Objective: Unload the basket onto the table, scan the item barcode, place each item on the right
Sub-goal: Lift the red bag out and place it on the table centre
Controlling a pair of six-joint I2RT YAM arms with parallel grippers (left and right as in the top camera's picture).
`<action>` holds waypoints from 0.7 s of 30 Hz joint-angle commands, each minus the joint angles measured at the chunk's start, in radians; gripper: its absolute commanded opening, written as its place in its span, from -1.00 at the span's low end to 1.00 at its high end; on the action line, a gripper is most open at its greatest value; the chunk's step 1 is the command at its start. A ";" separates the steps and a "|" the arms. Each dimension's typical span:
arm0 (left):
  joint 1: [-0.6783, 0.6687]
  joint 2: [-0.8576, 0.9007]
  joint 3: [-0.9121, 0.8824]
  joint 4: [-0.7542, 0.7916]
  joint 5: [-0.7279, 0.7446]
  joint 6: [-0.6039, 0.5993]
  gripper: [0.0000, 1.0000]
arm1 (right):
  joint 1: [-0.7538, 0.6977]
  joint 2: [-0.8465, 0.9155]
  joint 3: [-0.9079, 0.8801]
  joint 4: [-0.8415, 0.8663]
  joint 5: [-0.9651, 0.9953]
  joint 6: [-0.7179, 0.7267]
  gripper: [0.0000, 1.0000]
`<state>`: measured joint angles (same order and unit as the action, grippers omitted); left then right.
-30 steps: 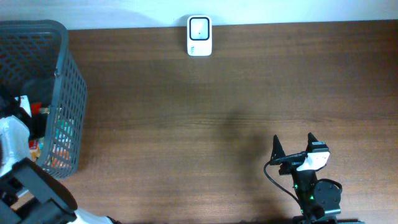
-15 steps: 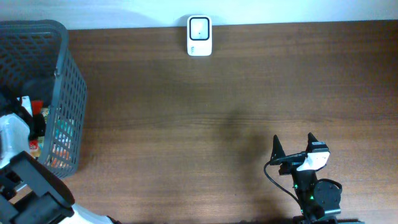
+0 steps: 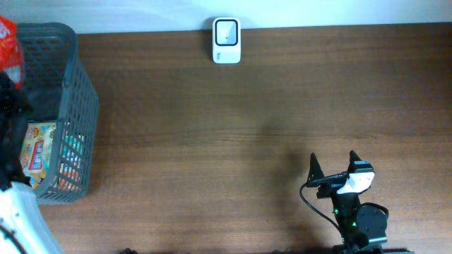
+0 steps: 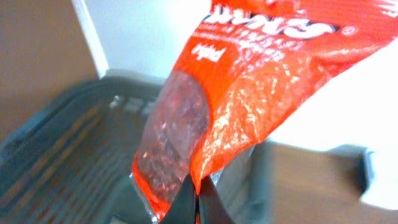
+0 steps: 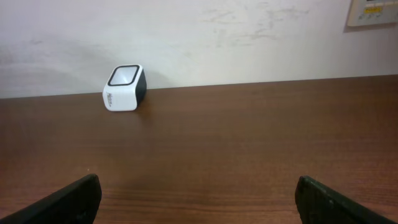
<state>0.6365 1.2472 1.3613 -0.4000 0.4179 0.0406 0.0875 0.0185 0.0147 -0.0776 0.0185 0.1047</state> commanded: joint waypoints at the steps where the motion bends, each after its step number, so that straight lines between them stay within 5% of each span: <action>1: -0.096 -0.093 0.022 0.051 0.262 -0.098 -1.00 | -0.003 -0.005 -0.009 -0.002 0.001 0.004 0.97; 5: -0.413 -0.059 0.021 0.035 0.277 -0.096 -1.00 | -0.003 -0.005 -0.009 -0.002 0.001 0.004 0.97; 10: -0.719 0.105 0.021 -0.023 0.118 -0.055 -1.00 | -0.003 -0.005 -0.009 -0.002 0.001 0.004 0.97; 21: -1.114 0.601 0.021 -0.039 -0.030 0.092 -1.00 | -0.003 -0.005 -0.009 -0.002 0.001 0.004 0.97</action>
<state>-0.4023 1.7718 1.3689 -0.4595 0.4263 0.0605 0.0875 0.0185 0.0147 -0.0776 0.0181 0.1051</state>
